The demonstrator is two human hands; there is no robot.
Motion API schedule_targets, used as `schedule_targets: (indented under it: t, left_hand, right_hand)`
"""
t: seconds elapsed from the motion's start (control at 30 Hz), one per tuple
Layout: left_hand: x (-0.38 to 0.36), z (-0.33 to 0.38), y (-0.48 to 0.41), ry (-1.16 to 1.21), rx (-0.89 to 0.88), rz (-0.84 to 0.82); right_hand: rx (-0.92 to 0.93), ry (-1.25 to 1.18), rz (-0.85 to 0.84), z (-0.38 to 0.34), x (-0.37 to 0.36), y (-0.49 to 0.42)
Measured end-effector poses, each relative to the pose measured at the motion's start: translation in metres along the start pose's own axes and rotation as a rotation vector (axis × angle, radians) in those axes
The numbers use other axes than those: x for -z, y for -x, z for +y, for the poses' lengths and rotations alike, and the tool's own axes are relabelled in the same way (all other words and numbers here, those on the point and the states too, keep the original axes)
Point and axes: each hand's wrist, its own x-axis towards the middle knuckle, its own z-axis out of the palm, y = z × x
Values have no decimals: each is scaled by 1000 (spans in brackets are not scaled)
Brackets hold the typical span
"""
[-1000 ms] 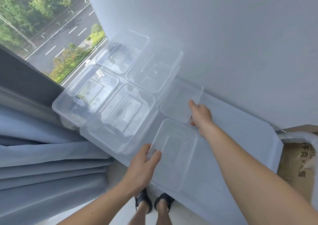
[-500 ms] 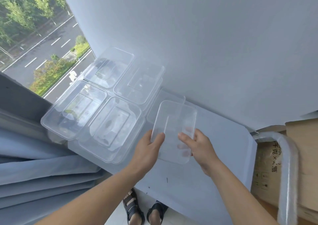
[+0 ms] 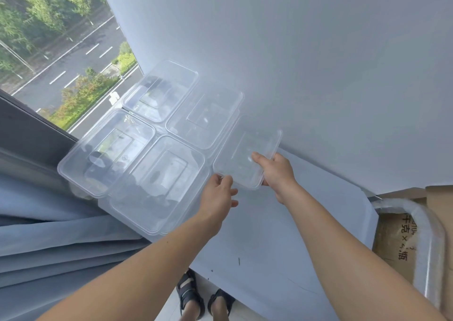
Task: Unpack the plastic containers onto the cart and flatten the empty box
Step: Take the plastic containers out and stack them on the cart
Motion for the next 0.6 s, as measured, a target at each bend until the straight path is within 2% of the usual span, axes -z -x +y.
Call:
schedule_targets:
  t: [0.6]
  left_hand:
    - [-2,3,-13,-78,18,22]
  right_hand:
    - [-23,72,98,4,-7,-11]
